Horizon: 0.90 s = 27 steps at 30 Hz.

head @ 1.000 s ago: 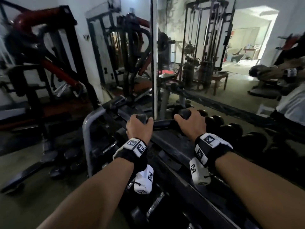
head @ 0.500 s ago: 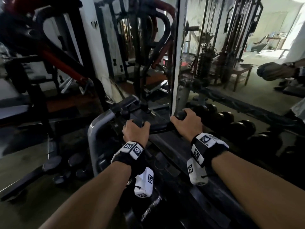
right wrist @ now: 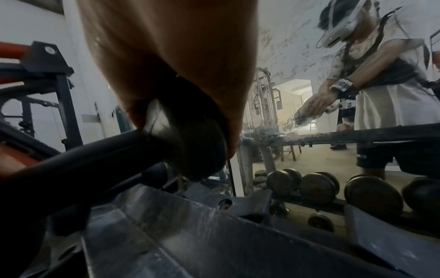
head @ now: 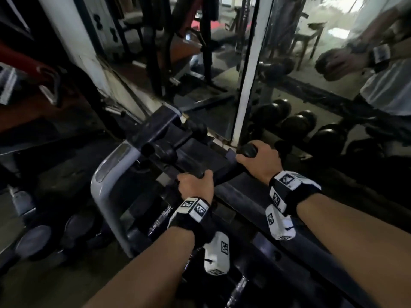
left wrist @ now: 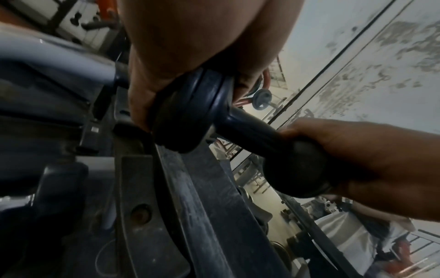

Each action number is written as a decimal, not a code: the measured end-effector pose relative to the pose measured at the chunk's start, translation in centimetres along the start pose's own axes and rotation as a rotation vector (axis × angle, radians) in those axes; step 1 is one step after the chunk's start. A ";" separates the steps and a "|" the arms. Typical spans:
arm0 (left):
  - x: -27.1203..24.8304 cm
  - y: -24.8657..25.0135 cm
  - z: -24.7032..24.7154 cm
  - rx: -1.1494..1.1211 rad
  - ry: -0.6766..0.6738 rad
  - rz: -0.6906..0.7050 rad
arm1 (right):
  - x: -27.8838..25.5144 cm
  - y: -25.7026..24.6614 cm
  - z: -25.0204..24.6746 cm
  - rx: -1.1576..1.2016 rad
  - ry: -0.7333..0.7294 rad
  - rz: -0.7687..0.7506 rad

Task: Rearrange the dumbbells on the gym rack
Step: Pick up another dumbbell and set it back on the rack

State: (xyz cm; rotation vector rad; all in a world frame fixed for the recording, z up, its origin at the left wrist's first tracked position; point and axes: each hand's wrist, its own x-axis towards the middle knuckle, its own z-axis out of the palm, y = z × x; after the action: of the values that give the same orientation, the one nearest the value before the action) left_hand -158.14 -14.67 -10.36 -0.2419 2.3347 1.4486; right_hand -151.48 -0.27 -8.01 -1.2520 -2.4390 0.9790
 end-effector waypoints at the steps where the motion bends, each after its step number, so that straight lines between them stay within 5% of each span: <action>1: 0.6 -0.3 0.5 -0.003 -0.007 -0.023 | 0.8 0.1 0.5 -0.018 -0.014 0.006; 17: 4.3 -0.8 6.3 -0.133 0.069 -0.295 | 10.0 1.7 5.2 -0.136 -0.167 -0.040; 27: 2.8 -1.0 7.2 -0.102 0.129 -0.225 | 10.2 3.1 4.9 -0.068 -0.191 -0.077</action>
State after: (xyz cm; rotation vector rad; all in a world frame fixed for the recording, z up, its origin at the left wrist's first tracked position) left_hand -158.71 -8.55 -15.22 -0.6225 2.2477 1.4794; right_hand -158.05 6.82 -14.70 -1.1226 -2.6650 1.0466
